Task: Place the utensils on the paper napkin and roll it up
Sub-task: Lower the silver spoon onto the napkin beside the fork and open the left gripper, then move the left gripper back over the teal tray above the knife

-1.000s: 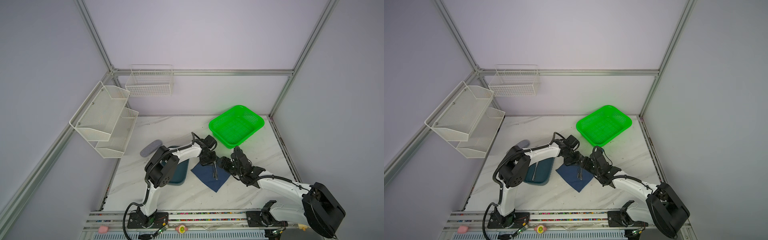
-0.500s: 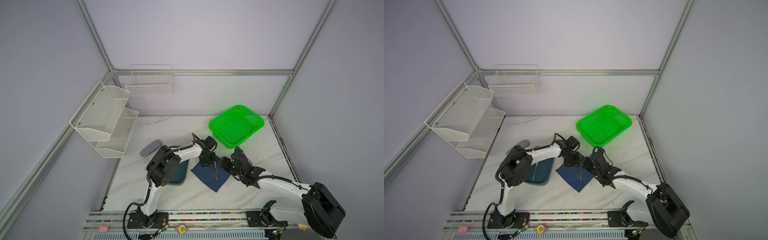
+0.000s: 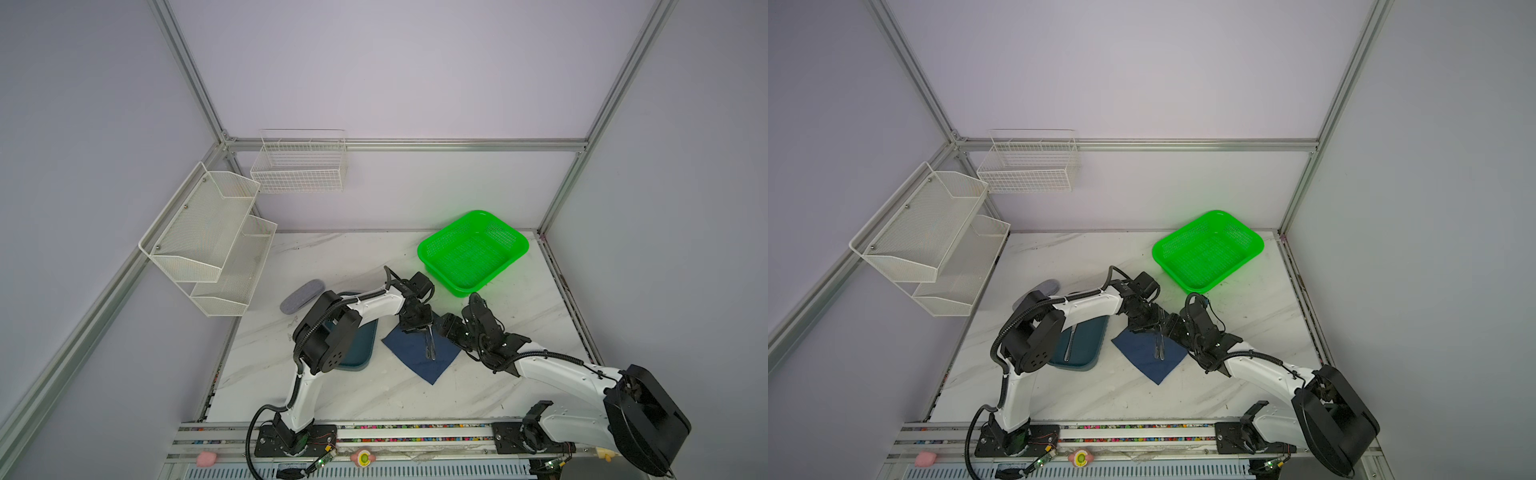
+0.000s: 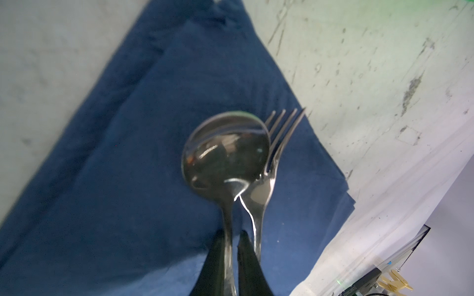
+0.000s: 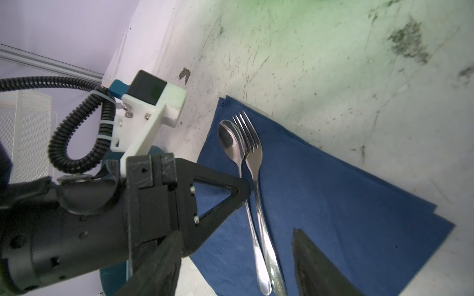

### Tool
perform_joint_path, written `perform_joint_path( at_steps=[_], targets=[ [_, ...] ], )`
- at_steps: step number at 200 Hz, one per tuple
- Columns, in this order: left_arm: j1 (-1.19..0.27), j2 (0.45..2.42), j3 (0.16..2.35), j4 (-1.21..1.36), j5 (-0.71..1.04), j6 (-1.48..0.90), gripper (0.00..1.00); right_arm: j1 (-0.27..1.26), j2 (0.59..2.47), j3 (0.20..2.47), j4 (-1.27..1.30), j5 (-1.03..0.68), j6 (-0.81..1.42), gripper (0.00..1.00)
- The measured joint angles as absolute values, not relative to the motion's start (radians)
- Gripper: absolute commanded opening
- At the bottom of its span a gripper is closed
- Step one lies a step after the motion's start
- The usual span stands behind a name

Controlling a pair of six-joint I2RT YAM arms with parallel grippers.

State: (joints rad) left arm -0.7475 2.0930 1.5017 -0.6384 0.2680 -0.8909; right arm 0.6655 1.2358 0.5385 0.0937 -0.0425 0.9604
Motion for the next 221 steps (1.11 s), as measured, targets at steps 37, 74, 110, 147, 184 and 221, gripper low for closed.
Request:
perform_joint_path(
  at_steps=[37, 74, 110, 147, 184, 221],
  targets=[
    [-0.749, 2.093, 1.506, -0.648, 0.256, -0.868, 0.13, 0.665, 1.236, 0.538, 0.093, -0.043, 0.96, 0.7],
    [-0.749, 2.093, 1.509, -0.661, 0.247, -0.84, 0.14, 0.665, 1.236, 0.538, 0.089, -0.037, 0.96, 0.7],
    [-0.749, 2.093, 1.515, -0.673, 0.241, -0.819, 0.17, 0.665, 1.236, 0.538, 0.089, -0.033, 0.957, 0.7],
    [-0.749, 2.088, 1.517, -0.68, 0.221, -0.808, 0.19, 0.665, 1.221, 0.538, 0.085, -0.025, 0.956, 0.7],
    [-0.751, 2.035, 1.517, -0.706, 0.14, -0.791, 0.21, 0.665, 1.12, 0.538, 0.071, 0.025, 0.952, 0.7],
    [-0.751, 1.9, 1.494, -0.703, 0.067, -0.773, 0.22, 0.665, 0.978, 0.534, 0.068, 0.076, 0.914, 0.83]
  ],
)
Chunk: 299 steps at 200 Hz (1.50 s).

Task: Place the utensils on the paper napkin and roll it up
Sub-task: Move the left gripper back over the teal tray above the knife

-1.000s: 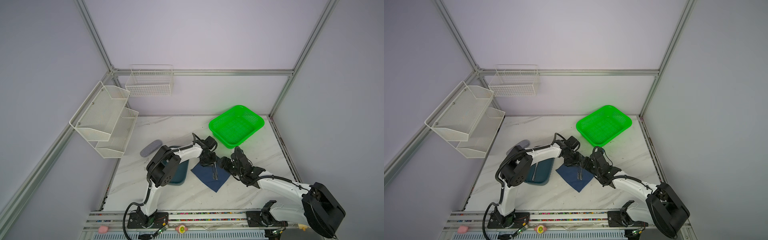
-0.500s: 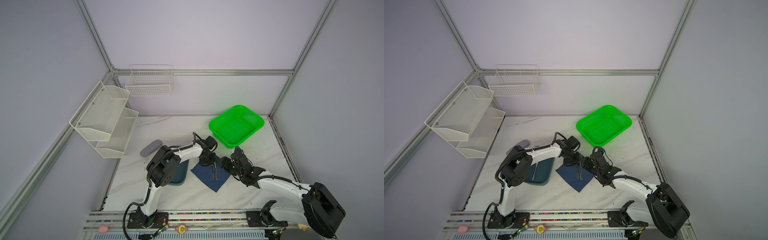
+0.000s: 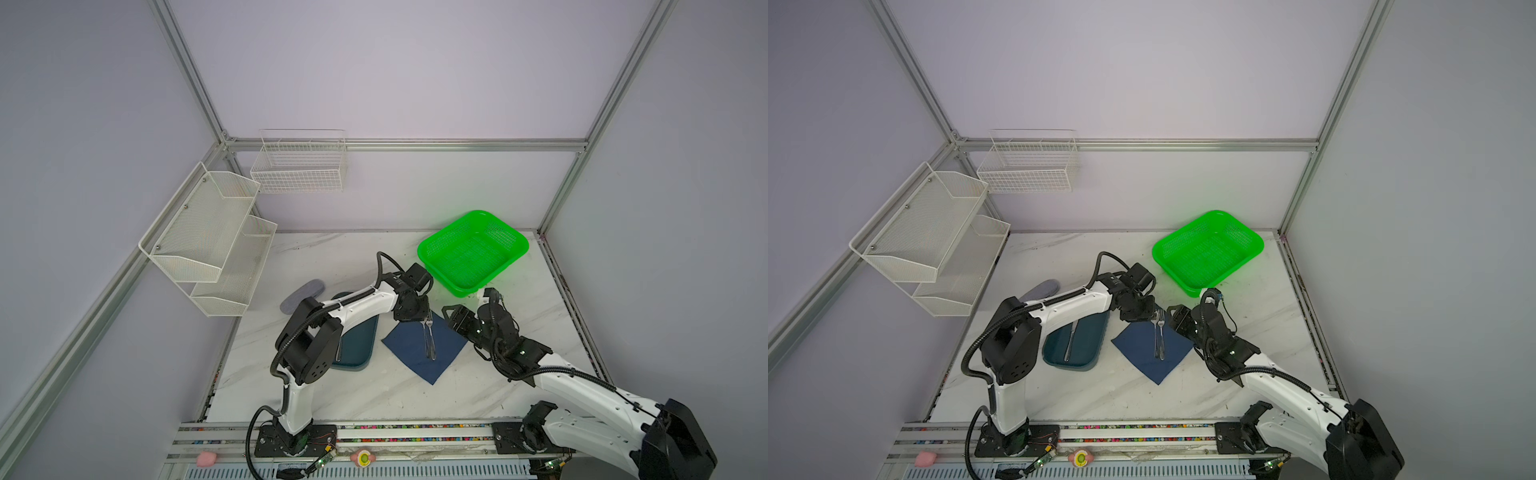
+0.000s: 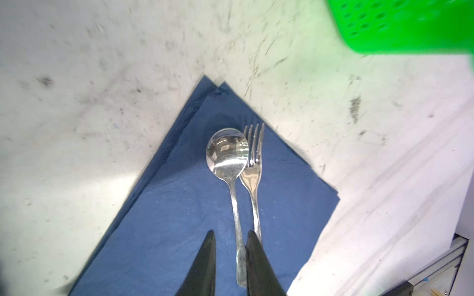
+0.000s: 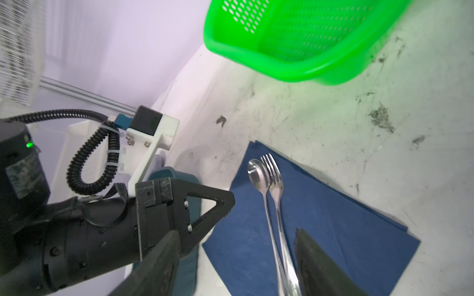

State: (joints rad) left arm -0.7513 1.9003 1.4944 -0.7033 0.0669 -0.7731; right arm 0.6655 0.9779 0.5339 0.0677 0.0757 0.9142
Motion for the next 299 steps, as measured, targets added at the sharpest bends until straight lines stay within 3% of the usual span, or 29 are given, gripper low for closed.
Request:
perform_joint_path(
  at_steps=[13, 101, 137, 191, 257, 299],
  targets=[
    [-0.748, 1.857, 1.48, -0.703, 0.046, -0.764, 0.21, 0.665, 0.932, 0.532, 0.079, 0.075, 0.9, 0.97],
    [-0.684, 1.643, 1.301, -0.706, -0.08, -0.735, 0.25, 0.665, 0.737, 0.417, 0.244, 0.043, 0.908, 0.97],
    [-0.596, 1.489, 1.178, -0.703, -0.11, -0.722, 0.35, 0.665, 0.899, 0.438, 0.359, -0.092, 0.884, 0.97],
    [-0.402, 1.318, 1.028, -0.723, -0.117, -0.691, 0.41, 0.69, 1.17, 0.548, 0.436, -0.257, 0.855, 0.97],
    [-0.247, 1.368, 0.983, -0.741, -0.037, -0.598, 0.39, 0.87, 1.43, 0.802, 0.352, -0.249, 0.738, 0.97],
    [-0.234, 1.461, 0.983, -0.742, 0.005, -0.578, 0.36, 0.926, 1.546, 0.88, 0.292, -0.247, 0.701, 0.97]
  ],
)
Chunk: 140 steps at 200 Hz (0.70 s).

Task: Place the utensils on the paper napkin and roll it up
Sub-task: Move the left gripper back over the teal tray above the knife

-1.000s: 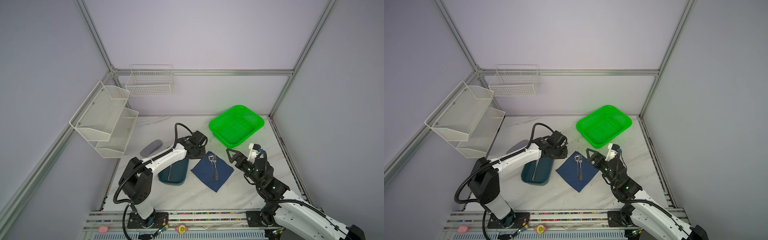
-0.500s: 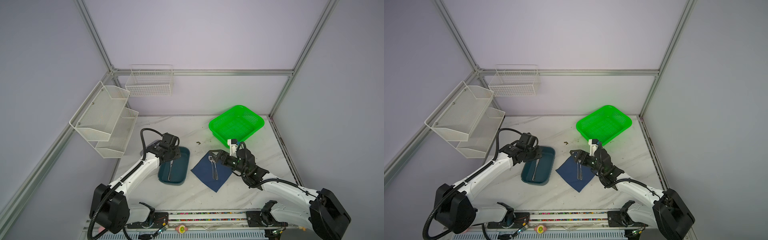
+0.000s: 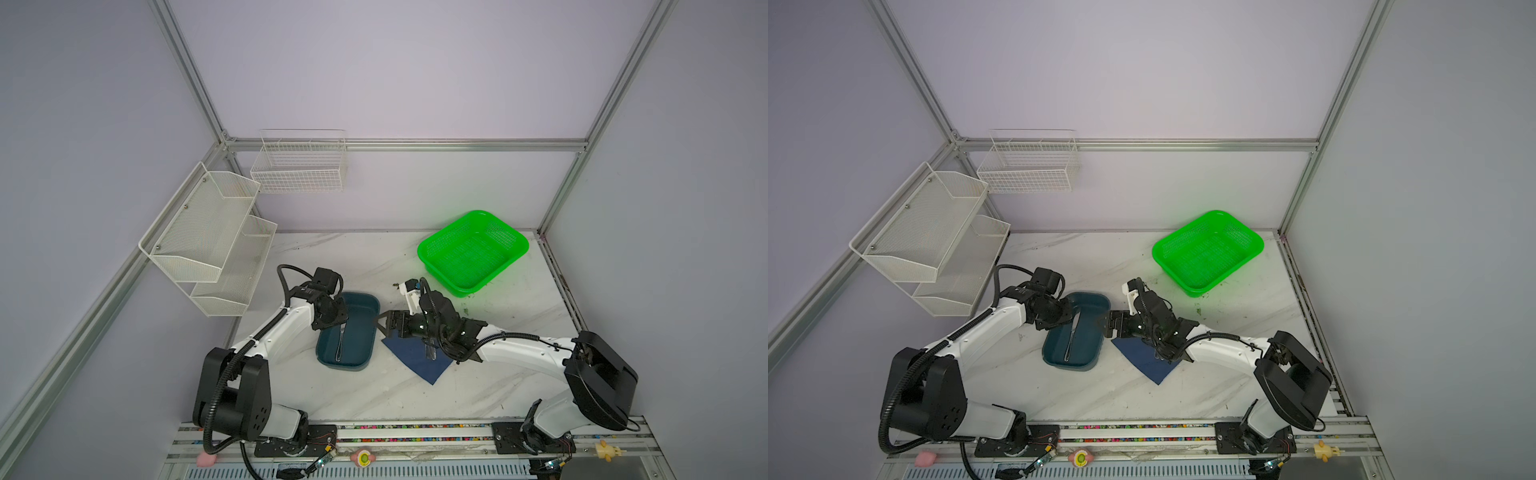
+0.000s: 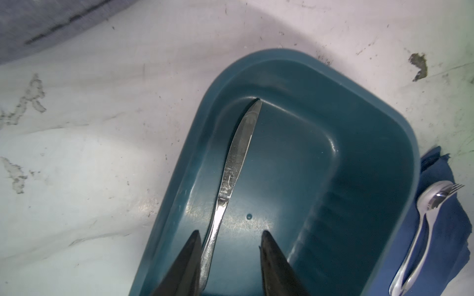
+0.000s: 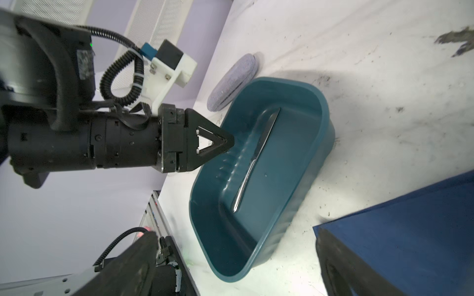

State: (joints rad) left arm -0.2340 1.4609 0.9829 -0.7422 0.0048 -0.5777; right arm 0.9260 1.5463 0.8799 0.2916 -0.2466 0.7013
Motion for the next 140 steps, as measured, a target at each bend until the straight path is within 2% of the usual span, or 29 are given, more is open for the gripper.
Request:
perform_joint_path(
  at_steps=[69, 140],
  targets=[
    [-0.243, 1.579, 0.985, -0.75, -0.012, -0.555, 0.33, 0.937, 1.566, 0.896, 0.241, -0.21, 0.697, 0.97],
    [-0.324, 1.683, 1.009, -0.796, -0.096, -0.554, 0.29, 0.937, 1.567, 0.902, 0.226, -0.147, 0.701, 0.97]
  ],
)
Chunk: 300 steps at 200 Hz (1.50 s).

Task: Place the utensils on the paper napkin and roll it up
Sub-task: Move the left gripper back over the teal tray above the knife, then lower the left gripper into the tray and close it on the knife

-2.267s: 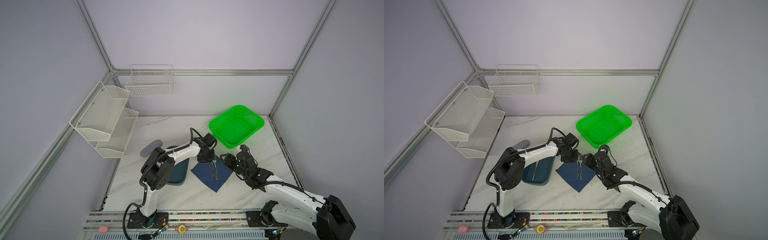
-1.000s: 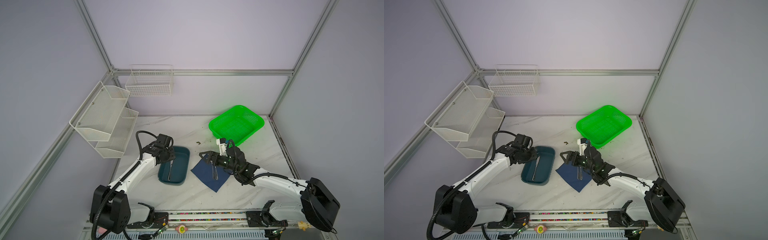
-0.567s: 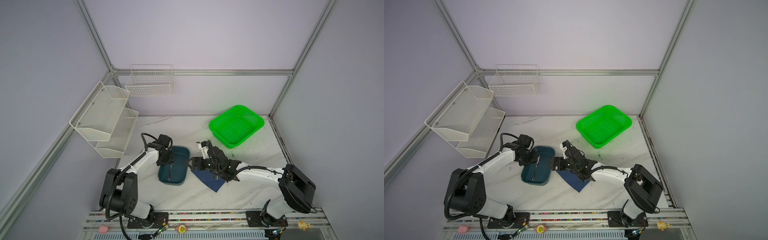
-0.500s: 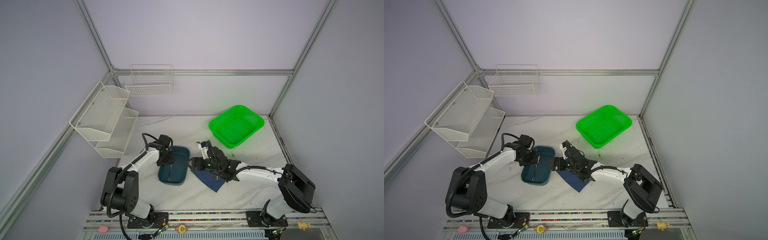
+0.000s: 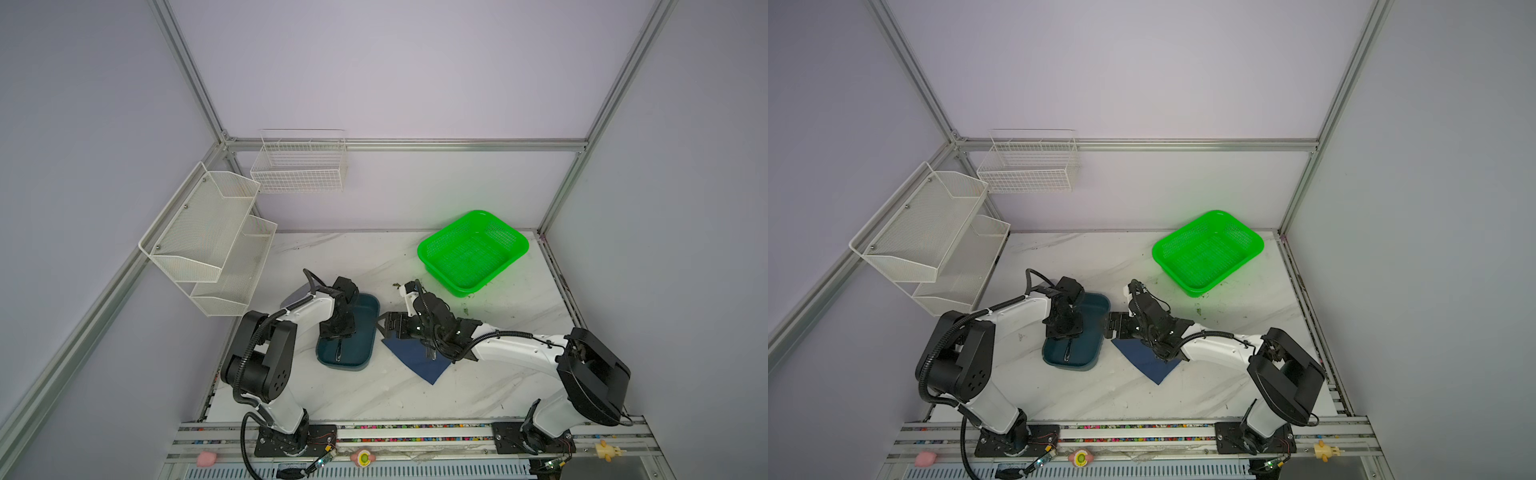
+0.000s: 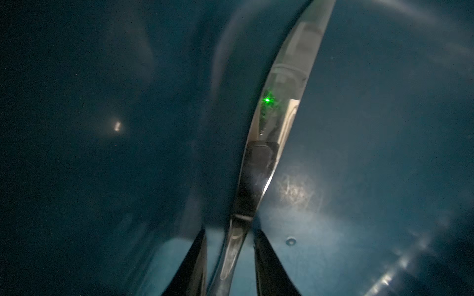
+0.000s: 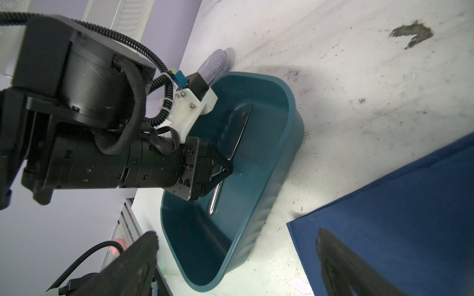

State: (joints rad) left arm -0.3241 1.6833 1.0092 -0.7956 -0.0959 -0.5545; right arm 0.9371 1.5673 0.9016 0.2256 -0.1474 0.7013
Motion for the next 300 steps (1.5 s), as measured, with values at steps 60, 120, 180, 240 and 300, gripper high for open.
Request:
perform_joint_path(
  at_steps=[60, 120, 180, 240, 300],
  targets=[
    [-0.354, 1.735, 1.068, -0.809, -0.162, -0.547, 0.27, 0.937, 1.567, 0.901, 0.205, -0.119, 0.701, 0.97],
    [-0.396, 1.774, 1.097, -0.815, -0.239, -0.526, 0.19, 0.937, 1.566, 0.898, 0.189, -0.106, 0.701, 0.97],
    [-0.415, 1.797, 1.117, -0.83, -0.279, -0.5, 0.11, 0.937, 1.562, 0.894, 0.188, -0.09, 0.701, 0.97],
    [-0.416, 1.795, 1.118, -0.829, -0.282, -0.487, 0.08, 0.937, 1.549, 0.892, 0.183, -0.081, 0.701, 0.97],
    [-0.415, 1.795, 1.118, -0.821, -0.317, -0.485, 0.22, 0.937, 1.549, 0.892, 0.178, -0.07, 0.701, 0.97]
  ],
)
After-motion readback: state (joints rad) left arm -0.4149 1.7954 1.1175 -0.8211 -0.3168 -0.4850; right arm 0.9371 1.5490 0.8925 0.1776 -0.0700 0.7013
